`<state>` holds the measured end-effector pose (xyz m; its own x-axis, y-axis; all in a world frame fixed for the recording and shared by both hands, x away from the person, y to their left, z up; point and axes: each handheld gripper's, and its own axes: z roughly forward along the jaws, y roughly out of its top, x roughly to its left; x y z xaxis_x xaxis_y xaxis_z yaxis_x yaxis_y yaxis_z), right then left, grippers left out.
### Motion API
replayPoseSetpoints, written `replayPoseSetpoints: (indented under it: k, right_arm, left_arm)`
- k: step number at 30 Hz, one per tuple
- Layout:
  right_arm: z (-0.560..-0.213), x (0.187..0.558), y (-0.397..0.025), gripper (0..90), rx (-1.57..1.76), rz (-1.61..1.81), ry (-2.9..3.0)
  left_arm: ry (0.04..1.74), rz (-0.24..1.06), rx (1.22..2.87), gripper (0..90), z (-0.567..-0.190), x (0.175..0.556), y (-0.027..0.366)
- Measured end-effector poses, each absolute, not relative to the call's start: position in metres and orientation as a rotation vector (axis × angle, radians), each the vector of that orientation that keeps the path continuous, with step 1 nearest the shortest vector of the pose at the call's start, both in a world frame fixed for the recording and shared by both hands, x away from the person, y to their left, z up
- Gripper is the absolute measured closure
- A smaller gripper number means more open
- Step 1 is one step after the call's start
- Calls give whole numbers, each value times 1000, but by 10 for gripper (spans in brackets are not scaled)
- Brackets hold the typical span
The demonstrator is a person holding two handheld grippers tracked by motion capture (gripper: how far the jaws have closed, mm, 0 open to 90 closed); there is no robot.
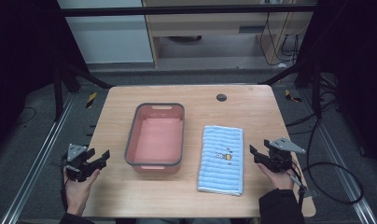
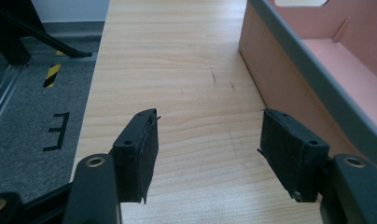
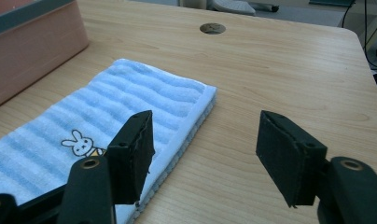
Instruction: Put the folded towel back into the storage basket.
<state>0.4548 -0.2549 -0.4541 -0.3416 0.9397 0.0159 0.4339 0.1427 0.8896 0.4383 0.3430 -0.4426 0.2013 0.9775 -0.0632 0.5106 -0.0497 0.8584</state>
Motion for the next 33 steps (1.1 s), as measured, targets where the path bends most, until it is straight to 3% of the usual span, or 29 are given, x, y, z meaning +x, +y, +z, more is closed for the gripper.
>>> replayPoseSetpoints:
  k: [12,33]
  right_arm:
    - [-438,451,-251,401,1280,1194,1825]
    - [-403,461,-244,349,1250,1251,1835]
  left_arm:
    - [1329,753,1623,339,-414,426,331]
    - [1190,757,1665,333,-390,422,289]
